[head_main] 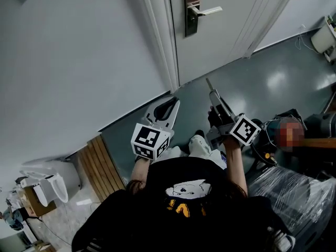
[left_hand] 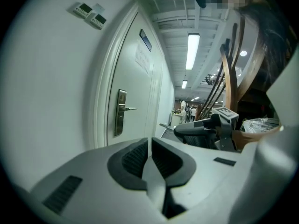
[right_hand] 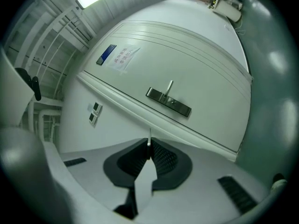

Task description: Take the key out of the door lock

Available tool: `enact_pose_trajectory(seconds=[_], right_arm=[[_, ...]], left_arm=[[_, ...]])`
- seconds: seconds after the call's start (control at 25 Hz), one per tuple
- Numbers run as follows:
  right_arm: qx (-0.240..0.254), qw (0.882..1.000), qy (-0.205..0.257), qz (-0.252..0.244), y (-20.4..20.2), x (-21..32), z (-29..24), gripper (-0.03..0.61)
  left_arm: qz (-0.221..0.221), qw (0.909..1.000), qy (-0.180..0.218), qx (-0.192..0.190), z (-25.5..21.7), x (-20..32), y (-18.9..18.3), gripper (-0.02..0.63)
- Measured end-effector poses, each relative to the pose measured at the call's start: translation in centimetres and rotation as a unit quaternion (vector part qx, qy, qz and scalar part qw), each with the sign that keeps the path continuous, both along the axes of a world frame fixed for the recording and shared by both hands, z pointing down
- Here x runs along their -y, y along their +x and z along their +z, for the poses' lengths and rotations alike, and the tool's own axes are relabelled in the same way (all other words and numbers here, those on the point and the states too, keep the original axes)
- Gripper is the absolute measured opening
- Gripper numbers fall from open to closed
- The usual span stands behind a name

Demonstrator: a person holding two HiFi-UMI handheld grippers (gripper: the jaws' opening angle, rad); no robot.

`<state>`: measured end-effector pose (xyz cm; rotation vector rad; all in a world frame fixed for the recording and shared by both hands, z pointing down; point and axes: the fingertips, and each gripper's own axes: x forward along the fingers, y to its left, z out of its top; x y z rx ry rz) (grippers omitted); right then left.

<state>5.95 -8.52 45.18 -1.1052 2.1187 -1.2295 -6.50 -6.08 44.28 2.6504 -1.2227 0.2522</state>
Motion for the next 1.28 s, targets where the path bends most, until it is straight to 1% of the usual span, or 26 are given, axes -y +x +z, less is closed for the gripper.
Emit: enact_pose_trajectory(seconds=[0.36,0.68,0.84,0.96,1.28], right_arm=[[-0.015,1.000,0.004,0.010,-2.0,-4.1,0.4,0.020],[-0.024,1.000,0.008,0.012,-2.7,-5.8,0.5,0.020],[-0.021,1.000,0.010,0.011,-3.1,-6.5,0.4,0.020],[-0.029,0.999,0.010,0.011,-3.1,-6.9,0.6,0.020],[-0.039,0.999,0.015,0.022,-1.7,-7.9,0.4,0.020]], left_arm=[[0.030,0.9995,0.007,0.000,0.1,-3.3,-1.0,0.015],[0.042,0.9990,0.016,-0.001,-0.1,-4.9,-1.2,0.015],[0.042,0.9988,0.023,-0.004,-0.4,-5.6,-1.3,0.015],[0.038,0.9989,0.026,-0.009,-0.5,-5.7,-1.6,0.015],[0.031,0.9989,0.031,-0.016,-0.6,-6.4,-1.7,0.015]])
